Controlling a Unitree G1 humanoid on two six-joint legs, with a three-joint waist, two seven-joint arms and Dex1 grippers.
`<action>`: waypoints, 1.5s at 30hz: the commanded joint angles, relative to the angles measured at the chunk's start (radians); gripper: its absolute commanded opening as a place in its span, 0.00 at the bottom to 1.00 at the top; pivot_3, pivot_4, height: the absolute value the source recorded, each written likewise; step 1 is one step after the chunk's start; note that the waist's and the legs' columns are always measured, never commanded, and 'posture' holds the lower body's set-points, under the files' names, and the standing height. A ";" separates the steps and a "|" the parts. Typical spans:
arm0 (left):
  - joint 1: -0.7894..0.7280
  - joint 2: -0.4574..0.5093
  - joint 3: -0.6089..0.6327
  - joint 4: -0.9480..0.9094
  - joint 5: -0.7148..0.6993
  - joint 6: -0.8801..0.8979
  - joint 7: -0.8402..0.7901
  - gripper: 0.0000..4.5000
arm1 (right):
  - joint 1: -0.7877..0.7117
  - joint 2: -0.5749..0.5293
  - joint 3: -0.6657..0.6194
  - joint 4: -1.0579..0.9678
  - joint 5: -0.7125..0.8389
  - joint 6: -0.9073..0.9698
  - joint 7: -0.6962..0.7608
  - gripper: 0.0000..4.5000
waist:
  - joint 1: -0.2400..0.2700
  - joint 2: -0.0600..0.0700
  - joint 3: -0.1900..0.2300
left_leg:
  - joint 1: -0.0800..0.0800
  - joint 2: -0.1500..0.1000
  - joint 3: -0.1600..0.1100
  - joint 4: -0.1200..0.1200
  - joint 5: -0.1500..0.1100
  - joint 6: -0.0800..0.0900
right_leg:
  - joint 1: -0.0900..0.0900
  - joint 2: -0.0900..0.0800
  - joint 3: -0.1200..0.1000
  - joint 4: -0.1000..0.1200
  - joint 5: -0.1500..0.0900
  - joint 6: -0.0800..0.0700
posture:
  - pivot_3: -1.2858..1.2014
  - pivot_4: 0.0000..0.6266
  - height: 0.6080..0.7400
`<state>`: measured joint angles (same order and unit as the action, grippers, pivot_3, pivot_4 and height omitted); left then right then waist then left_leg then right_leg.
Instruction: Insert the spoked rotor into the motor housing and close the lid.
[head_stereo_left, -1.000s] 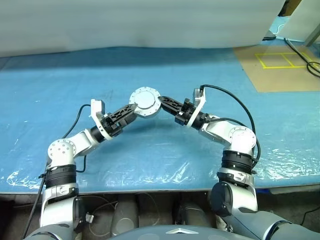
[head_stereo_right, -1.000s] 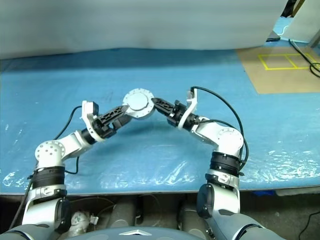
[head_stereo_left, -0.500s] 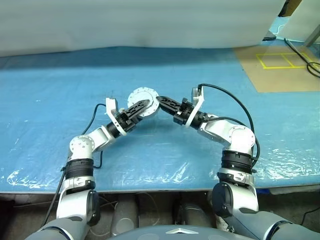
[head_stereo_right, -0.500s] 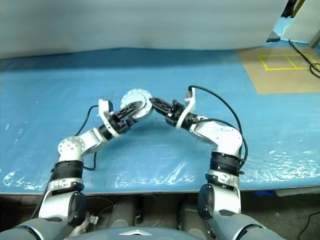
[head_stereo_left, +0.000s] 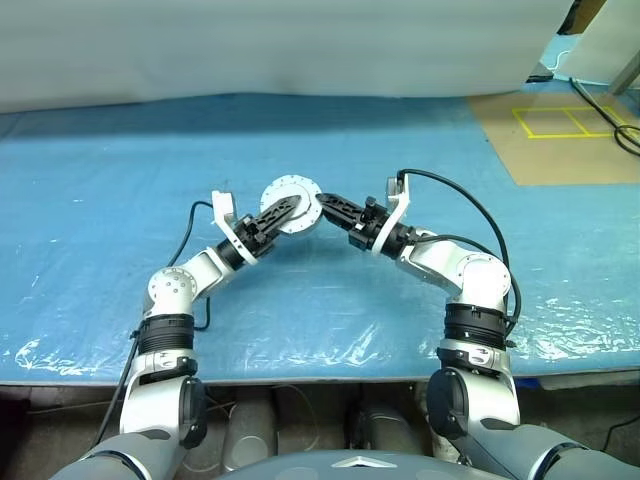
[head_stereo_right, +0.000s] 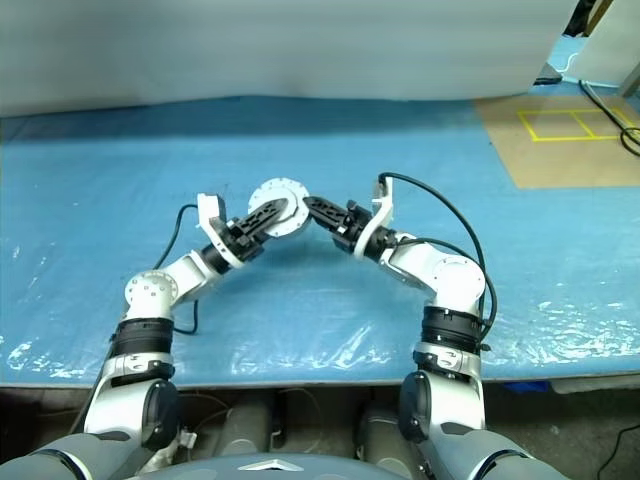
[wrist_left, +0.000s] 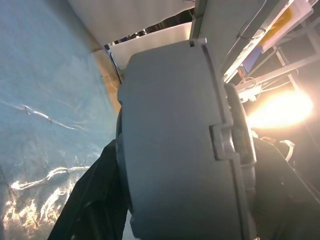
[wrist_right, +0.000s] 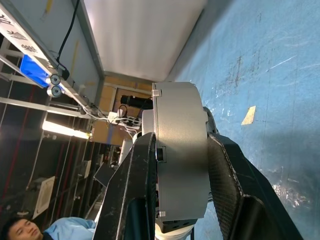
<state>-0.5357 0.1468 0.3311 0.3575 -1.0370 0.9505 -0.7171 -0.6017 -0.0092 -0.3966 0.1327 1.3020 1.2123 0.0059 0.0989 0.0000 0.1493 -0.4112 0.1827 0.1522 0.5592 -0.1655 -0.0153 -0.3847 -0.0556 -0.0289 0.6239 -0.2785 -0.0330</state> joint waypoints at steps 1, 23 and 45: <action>-0.017 -0.007 0.011 -0.004 0.018 -0.039 0.014 0.60 | -0.022 0.016 0.022 -0.070 0.052 -0.016 0.002 0.25 | 0.000 0.000 0.000 | 0.000 0.000 0.000 0.000 0.000 0.000 | 0.000 0.000 0.000 0.000 0.000 0.000 | 0.52 0.24 1.00; -0.058 -0.006 0.127 -0.057 -0.013 -0.174 0.099 0.60 | -0.009 -0.004 0.053 -0.048 0.034 -0.061 0.005 0.66 | -0.005 0.000 0.000 | -0.001 0.000 -0.001 0.001 0.000 0.000 | 0.000 0.000 0.000 0.000 0.000 0.001 | 0.52 0.24 1.00; -0.223 0.141 0.240 0.532 0.388 -0.908 0.273 0.60 | -0.026 -0.033 0.115 -0.010 -0.080 -0.096 0.049 0.66 | 0.007 -0.008 0.005 | -0.003 -0.001 -0.004 0.005 0.000 0.000 | 0.001 -0.002 -0.002 0.000 0.002 0.004 | 0.52 0.24 1.00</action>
<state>-0.7163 0.2576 0.5624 0.8961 -0.6577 0.0949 -0.4274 -0.6130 -0.0403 -0.2759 0.1422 1.2157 1.1224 0.0423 0.1062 -0.0081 0.1541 -0.4145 0.1810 0.1486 0.5638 -0.1654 -0.0153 -0.3841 -0.0576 -0.0309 0.6236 -0.2762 -0.0292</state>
